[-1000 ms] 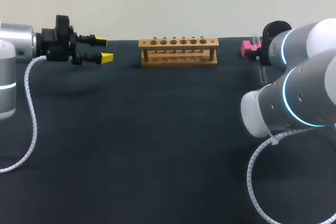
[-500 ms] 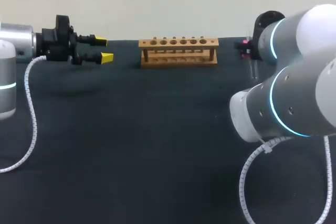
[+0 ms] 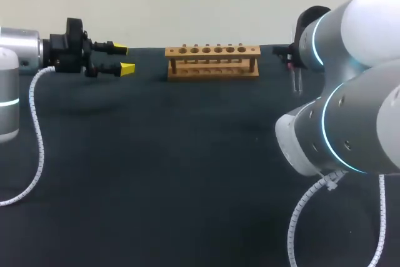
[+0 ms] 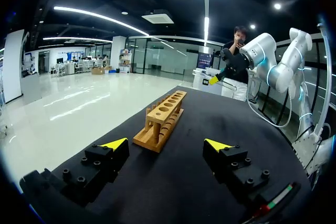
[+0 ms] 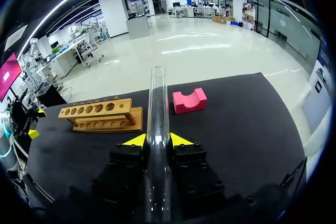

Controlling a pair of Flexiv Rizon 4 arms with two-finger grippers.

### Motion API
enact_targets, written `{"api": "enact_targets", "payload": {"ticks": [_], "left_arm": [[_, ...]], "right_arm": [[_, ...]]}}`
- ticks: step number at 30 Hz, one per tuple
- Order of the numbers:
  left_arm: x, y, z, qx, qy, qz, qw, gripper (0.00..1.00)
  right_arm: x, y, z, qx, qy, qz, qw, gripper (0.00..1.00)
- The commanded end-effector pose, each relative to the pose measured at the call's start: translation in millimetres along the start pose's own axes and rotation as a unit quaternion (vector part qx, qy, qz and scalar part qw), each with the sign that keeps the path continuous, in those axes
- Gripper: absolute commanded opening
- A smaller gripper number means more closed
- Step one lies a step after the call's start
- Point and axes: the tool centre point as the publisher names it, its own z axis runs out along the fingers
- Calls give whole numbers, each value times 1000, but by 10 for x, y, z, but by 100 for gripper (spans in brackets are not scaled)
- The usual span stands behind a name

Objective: Grasp the test tube, adjust it, and insert it.

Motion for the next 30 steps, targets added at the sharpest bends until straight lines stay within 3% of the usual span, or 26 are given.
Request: {"api": "enact_targets", "payload": {"ticks": [1,17,30], "left_arm": [[12,-10,-7,-1,-2,1,1000,100],[12,-10,-7,-1,-2,1,1000,100],[12,-10,-7,-1,-2,1,1000,100]], "right_arm": [[-3,12,1,2,0,0,1000,0],[-3,12,1,2,0,0,1000,0],[15,591,152,5,-21,8,1000,0]]}}
